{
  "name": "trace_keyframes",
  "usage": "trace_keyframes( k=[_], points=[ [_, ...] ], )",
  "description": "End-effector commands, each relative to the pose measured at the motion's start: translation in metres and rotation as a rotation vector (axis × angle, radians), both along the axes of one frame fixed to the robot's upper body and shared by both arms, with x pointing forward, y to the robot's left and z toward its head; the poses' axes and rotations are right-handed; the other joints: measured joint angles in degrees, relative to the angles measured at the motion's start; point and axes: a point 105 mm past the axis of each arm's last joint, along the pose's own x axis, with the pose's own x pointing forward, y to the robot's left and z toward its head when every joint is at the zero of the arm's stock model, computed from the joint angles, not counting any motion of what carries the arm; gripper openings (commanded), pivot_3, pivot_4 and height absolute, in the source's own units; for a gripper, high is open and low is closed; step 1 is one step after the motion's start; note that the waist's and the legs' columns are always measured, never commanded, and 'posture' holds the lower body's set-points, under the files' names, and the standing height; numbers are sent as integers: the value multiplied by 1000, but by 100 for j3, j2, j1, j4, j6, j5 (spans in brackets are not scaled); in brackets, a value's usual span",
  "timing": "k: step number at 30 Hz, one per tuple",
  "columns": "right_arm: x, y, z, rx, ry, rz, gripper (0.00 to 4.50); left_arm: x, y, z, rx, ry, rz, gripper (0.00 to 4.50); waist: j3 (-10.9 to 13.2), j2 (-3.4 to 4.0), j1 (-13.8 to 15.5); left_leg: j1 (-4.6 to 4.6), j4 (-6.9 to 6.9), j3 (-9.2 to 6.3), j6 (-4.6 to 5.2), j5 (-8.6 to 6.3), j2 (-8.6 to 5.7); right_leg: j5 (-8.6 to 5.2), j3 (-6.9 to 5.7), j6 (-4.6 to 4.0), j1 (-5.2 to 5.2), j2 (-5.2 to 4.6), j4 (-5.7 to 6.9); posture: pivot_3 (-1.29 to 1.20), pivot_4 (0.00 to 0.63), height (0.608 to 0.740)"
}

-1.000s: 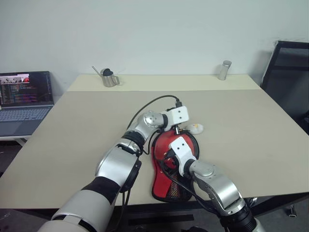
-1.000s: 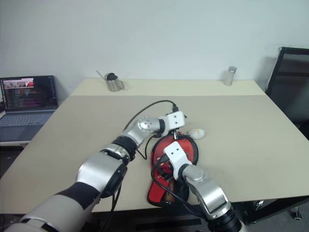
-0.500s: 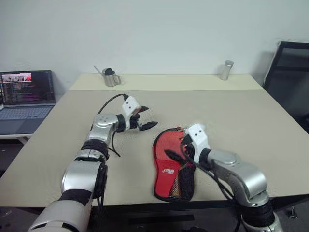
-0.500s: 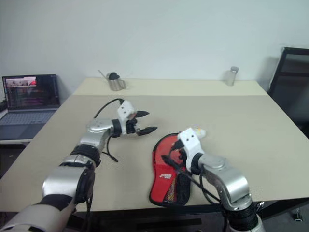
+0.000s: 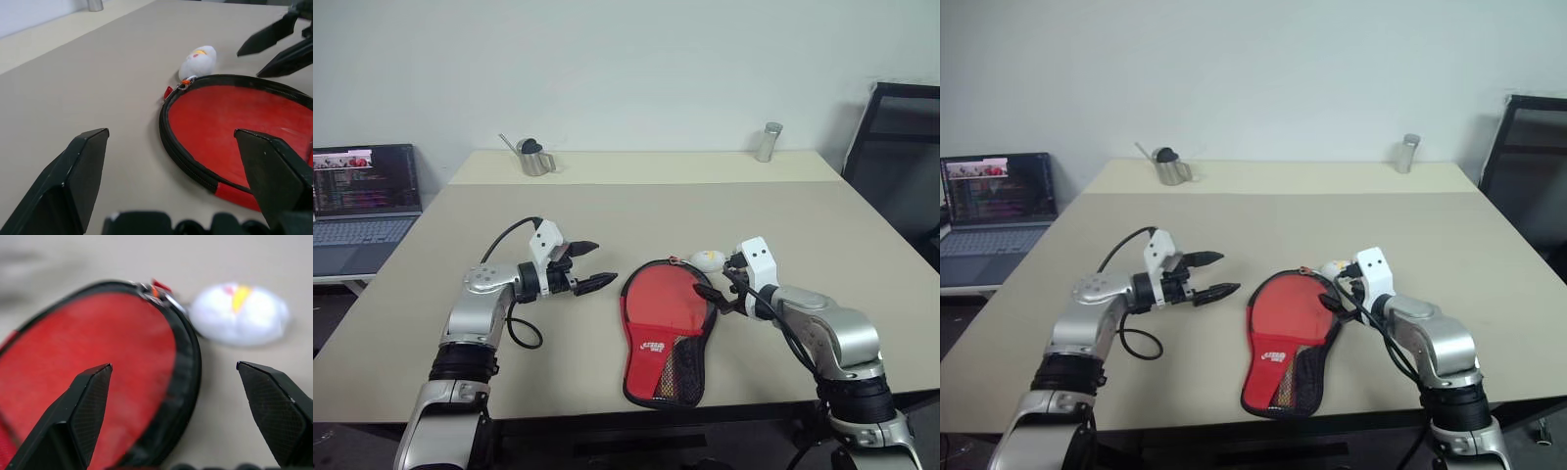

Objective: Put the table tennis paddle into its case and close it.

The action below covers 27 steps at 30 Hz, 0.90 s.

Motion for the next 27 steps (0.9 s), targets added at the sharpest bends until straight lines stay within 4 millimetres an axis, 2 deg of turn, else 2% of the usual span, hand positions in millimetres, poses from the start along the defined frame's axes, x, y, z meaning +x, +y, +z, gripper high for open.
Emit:
trace_keyframes(
  k=[1,5,7,9,19,27],
  points=[
    [13,-2,3,45,-25,-41,4500,-3,-2,15,3,-51,-1,4466,0,0,0,0,0,0,0,0,-1,0,0,0,0,0,0,0,150,740],
    [22,0,-4,60,-15,-48,4500,-5,-3,15,6,-50,2,4466,0,0,2,0,0,1,0,0,-2,0,1,0,0,0,-1,0,150,740],
    [24,2,-5,69,-13,-44,4094,-6,-4,16,6,-51,4,4500,0,0,2,0,0,2,0,0,-2,0,3,0,0,0,-2,0,150,740],
    [26,4,-5,82,-9,-34,3532,-6,-4,16,7,-52,6,4500,0,1,2,0,-1,1,0,0,-1,0,2,0,0,0,-2,0,150,740],
    [27,13,-6,106,10,0,36,-8,-8,16,12,-50,-3,4500,0,1,-5,1,-5,3,0,0,1,0,5,0,-2,1,-2,0,150,740],
    [31,29,0,101,-5,55,36,-8,-9,15,21,-51,-6,4500,1,1,-29,20,-12,25,0,0,1,0,52,0,-3,7,0,0,150,740]
  ],
)
